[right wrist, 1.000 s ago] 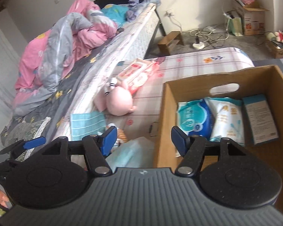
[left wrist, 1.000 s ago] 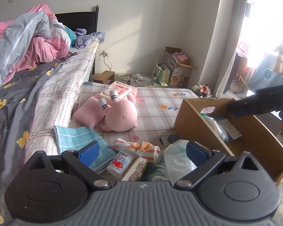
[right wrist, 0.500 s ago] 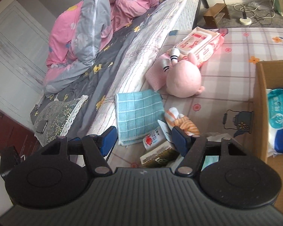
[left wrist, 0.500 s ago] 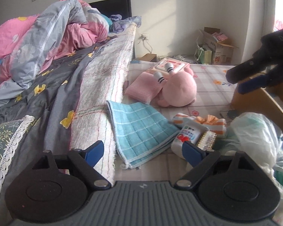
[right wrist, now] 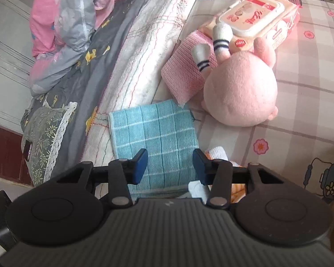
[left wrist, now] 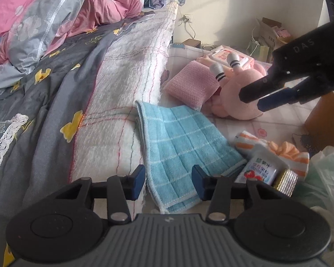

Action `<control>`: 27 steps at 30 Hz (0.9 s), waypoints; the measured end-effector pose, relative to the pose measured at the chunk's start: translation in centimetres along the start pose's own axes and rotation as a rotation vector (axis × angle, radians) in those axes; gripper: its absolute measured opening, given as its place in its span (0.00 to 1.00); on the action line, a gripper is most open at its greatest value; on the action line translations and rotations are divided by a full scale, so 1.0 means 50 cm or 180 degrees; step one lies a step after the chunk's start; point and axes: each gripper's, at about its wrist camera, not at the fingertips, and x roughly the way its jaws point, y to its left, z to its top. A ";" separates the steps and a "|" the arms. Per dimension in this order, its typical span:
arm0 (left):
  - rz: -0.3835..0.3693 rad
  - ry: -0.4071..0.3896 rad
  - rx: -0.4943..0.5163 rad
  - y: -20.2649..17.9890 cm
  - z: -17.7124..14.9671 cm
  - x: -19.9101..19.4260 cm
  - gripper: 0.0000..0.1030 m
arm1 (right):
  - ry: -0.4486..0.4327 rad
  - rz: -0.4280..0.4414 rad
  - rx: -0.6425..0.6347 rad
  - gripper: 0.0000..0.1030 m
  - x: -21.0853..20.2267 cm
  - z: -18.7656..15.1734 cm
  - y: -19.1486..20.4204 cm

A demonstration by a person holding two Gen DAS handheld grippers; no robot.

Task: Organize soft objects
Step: 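Lower the open right gripper onto the pink plush toy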

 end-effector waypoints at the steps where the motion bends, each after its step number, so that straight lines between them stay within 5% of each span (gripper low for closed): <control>1: -0.0040 -0.0048 -0.0003 -0.003 0.011 0.003 0.46 | -0.0079 -0.0013 -0.0043 0.44 -0.012 0.008 0.000; 7: -0.0339 -0.0282 0.0111 -0.061 0.086 0.042 0.62 | -0.0473 -0.0251 0.0069 0.46 -0.076 0.076 -0.049; 18: -0.0596 -0.0283 0.0239 -0.136 0.126 0.113 0.58 | -0.0488 -0.0162 0.0808 0.47 -0.059 0.099 -0.208; 27: -0.0429 -0.0178 0.0192 -0.115 0.112 0.104 0.51 | -0.0651 -0.0276 0.0117 0.58 -0.017 0.193 -0.129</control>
